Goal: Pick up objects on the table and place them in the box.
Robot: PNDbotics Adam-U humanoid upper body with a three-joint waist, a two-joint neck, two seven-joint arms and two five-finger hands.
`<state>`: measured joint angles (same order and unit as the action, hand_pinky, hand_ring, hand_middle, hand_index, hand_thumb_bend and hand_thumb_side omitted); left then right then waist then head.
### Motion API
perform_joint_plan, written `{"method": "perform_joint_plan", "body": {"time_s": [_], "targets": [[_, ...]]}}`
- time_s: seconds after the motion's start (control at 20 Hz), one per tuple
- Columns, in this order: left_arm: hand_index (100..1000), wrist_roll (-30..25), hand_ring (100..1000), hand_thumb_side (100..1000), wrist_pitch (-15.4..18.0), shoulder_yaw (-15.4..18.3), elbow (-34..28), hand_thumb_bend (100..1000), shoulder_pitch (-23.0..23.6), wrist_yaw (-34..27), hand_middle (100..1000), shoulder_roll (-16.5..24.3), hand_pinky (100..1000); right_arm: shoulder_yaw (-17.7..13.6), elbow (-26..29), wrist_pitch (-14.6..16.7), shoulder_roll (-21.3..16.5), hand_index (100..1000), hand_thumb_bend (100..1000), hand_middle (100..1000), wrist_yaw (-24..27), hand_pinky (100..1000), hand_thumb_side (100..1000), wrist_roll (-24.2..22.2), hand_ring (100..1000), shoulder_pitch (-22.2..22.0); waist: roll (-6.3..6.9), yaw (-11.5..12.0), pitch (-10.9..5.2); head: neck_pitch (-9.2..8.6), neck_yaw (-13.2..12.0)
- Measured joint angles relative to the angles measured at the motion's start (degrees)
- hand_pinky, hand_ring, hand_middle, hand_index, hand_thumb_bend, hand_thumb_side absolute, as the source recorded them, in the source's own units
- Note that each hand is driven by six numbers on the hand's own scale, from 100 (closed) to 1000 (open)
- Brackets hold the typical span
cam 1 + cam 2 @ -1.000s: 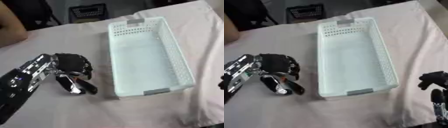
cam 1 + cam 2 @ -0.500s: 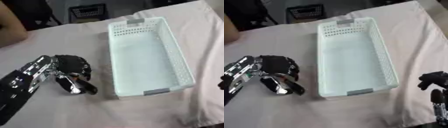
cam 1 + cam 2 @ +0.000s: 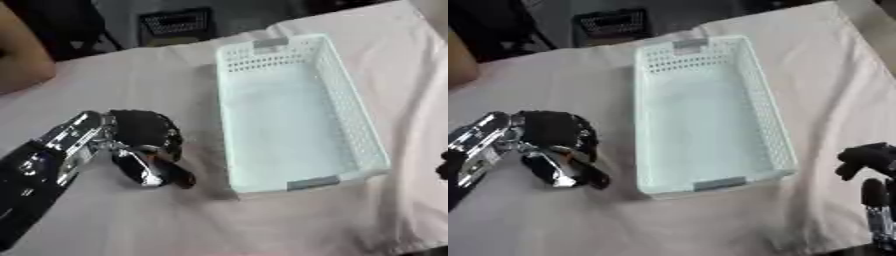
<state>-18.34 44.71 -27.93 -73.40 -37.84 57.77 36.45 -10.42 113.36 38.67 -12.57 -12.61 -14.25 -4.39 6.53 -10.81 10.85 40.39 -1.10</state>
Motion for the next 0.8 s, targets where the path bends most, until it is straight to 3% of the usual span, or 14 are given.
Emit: {"method": "perform_joint_plan", "body": {"time_s": [0.8], "targets": [[671,-0.25,398,639,-0.25,0.13,0.32,354,0.01,-0.45,496,-0.04,620,-0.01,0.0,0.01,0.01,758,100,594,0.0,370,787,0.0,473,0.0,-0.04,0.01,0.0,0.0,0.01]]}}
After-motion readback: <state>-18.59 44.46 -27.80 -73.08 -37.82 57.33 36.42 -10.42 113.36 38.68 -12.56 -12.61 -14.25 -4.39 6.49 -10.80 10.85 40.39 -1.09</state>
